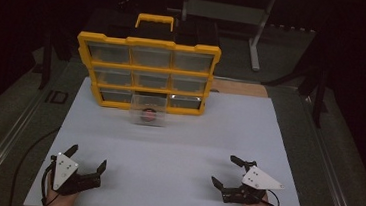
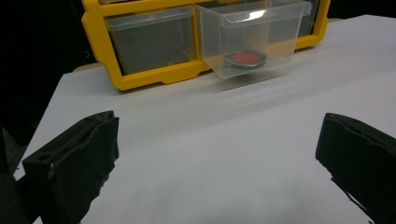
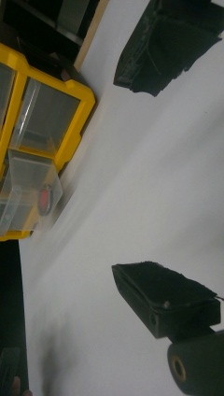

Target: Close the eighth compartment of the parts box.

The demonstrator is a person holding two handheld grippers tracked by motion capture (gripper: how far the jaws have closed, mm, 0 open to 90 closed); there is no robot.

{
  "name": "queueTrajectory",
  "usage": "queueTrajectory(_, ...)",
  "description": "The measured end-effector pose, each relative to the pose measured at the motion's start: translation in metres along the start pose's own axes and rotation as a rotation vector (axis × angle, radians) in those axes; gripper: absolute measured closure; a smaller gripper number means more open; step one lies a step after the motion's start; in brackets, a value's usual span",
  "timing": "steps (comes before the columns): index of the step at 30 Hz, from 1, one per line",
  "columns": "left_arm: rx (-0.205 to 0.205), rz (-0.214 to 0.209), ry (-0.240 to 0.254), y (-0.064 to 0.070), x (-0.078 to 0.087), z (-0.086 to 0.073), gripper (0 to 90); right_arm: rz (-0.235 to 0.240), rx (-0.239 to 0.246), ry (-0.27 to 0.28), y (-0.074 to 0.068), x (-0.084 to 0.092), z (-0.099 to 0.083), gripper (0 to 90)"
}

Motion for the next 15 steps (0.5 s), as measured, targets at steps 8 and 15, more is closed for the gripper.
queueTrajectory(8,-0.001,-0.007,0.0,0.0006,-0.0006,0.0006,0.0,-0.006,0.0,0.008,-0.0015,0.0033,0.0034,8.8)
queueTrajectory(15,0.002,-0.012,0.002,0.001,-0.0004,0.0013,0.0,-0.008,-0.001,0.012,-0.0016,0.0058,0.0057,8.8)
Point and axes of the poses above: each handheld gripper's, and its own axes: x roughly backward along the jaws, z roughly out of its top, y roughly to its right, the point moved 1 cm from there along -x, roughly forward along the jaws, and after that the axes turned 13 degrees about -x, right-handed, at the moved point
